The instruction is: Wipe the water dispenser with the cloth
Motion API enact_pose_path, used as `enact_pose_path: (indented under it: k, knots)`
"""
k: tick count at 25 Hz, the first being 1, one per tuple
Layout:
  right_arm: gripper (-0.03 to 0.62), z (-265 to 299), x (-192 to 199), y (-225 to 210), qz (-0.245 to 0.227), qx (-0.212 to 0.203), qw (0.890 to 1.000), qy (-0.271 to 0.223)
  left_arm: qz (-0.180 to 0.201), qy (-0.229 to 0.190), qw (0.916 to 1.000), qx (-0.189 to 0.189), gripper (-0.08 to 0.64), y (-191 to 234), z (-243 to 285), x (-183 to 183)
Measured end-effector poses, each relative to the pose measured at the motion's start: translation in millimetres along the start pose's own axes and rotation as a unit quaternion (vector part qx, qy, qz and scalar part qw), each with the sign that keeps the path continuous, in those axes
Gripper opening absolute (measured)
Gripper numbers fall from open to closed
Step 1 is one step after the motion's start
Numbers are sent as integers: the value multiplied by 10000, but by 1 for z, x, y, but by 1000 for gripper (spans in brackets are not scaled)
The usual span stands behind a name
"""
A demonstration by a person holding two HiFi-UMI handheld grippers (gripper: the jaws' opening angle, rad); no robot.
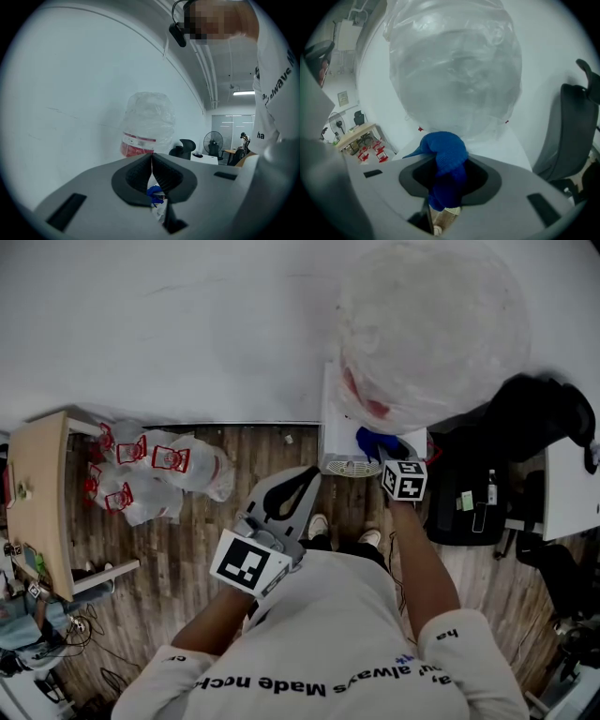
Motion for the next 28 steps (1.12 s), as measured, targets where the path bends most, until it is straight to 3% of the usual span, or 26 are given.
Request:
enact_pose_path:
  k: [23, 28]
  knots:
    - [133, -28, 31, 13, -60, -173, 9998, 89, -1, -64, 9999, 80, 21, -12, 3, -2]
    - [135, -40, 21, 0, 567, -315, 9979, 28, 7, -63, 10000, 77, 21, -10, 3, -2]
Point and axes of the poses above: the fingertips, and each gripper's own axes: z forward along the fingers, y to its left, x out of its underside, the point moved 3 cm from there along -z, backward along the fingers, and after that the axes turned 3 degrees about y, right-handed, at the moved point
